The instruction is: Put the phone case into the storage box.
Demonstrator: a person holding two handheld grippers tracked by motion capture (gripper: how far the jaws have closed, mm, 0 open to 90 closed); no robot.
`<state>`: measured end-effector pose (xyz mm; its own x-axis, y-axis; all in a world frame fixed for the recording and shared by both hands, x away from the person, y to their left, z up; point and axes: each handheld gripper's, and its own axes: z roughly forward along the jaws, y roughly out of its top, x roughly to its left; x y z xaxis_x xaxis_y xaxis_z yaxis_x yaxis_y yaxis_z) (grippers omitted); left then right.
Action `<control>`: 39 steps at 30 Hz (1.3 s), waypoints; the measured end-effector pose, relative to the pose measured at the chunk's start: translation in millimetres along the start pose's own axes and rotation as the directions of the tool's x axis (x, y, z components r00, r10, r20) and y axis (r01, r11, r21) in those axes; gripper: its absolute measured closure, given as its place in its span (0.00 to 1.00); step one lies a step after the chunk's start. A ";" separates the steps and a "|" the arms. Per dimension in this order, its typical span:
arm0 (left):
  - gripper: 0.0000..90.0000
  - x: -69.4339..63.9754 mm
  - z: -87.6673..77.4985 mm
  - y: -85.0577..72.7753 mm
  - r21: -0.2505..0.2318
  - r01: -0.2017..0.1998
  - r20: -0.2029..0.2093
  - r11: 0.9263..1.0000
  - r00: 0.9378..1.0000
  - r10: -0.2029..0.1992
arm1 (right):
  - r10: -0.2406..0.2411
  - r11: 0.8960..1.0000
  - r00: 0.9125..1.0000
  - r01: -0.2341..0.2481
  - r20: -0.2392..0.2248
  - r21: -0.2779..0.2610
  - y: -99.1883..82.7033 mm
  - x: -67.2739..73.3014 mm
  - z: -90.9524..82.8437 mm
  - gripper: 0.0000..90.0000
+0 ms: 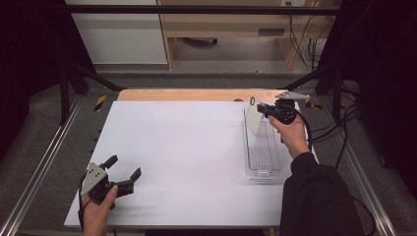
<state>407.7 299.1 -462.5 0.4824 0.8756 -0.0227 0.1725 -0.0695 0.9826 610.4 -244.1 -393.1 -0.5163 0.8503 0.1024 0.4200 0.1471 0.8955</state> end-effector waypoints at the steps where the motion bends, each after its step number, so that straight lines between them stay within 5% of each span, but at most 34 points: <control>1: 0.01 0.0 0.1 0.0 0.000 0.000 0.000 1.000 1.000 0.000 | 0.001 1.000 1.000 -0.001 -0.001 -0.001 -0.1 -0.2 0.1 0.90; 39: 0.01 -0.3 -0.1 0.1 0.001 -0.001 0.004 1.000 1.000 0.001 | 0.002 1.000 1.000 -0.002 0.000 0.019 0.4 3.4 -0.1 0.84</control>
<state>407.5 298.9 -462.3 0.4857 0.8739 -0.0219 0.1725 -0.0712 0.9824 608.7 -241.2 -392.4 -0.5154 0.8506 0.1040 0.4352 0.1552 0.8868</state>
